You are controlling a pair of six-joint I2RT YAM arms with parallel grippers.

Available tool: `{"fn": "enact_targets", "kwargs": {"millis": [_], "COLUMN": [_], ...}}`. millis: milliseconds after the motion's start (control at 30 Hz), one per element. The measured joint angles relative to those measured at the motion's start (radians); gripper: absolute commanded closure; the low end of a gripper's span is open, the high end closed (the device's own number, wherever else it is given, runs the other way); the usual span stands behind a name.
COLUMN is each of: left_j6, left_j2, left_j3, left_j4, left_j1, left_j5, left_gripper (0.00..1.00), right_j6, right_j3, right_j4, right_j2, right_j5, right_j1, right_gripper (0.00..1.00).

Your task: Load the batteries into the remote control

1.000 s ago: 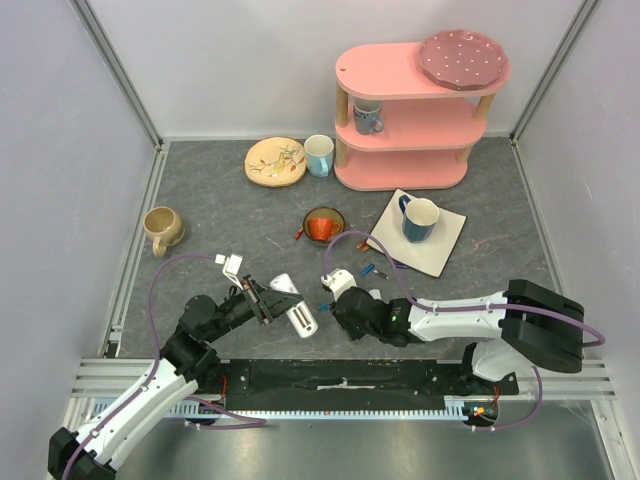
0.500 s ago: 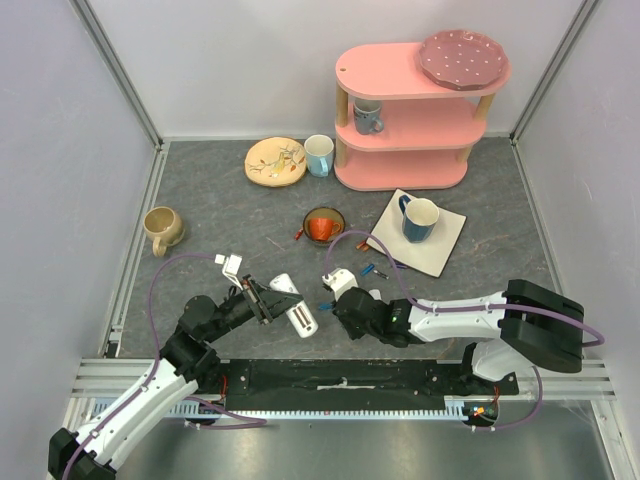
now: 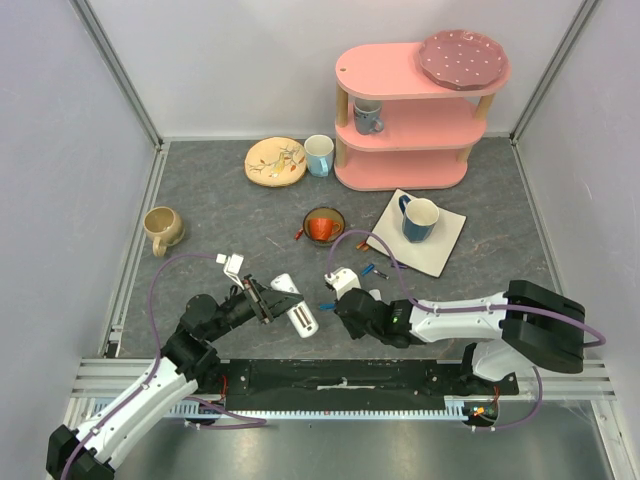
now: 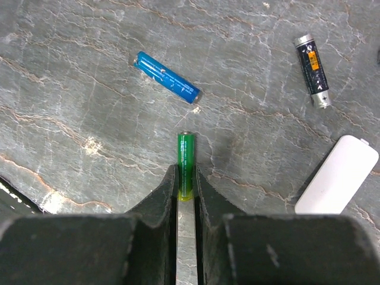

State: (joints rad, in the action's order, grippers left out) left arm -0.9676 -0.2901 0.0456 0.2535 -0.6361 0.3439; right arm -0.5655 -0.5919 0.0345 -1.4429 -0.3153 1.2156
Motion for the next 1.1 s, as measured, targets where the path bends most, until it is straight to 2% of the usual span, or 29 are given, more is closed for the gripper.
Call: {"fn": "enact_targets", "kwargs": {"millis": [300,500,633,833,1100], "left_j6": [0.0,0.0,0.0,-0.003,-0.039], "left_j2": [-0.011,-0.011,-0.01,0.064,0.218], "left_j3": [0.0,0.0,0.0,0.0,0.0], "left_j4": [0.012,0.011,0.008,-0.065,-0.285], "left_j1": [0.0,0.0,0.0,0.0,0.0], "left_j5": [-0.001,-0.003,-0.008,-0.075,-0.286], "left_gripper": [0.98,0.98,0.98,0.98,0.98], "right_j6": [-0.013,-0.031,-0.086,-0.351,-0.833], "right_j3": [0.014,0.014,-0.042,-0.133,-0.146], "right_j4": [0.032,0.072,0.121,0.172,0.256], "right_j2": [0.028,0.093,0.106,0.104,0.05], "right_j5": [-0.043,-0.113,-0.196,-0.28,-0.307], "right_j1": [0.0,0.0,-0.003,-0.076,-0.103], "right_gripper": [1.0,1.0,1.0,1.0,1.0]}}
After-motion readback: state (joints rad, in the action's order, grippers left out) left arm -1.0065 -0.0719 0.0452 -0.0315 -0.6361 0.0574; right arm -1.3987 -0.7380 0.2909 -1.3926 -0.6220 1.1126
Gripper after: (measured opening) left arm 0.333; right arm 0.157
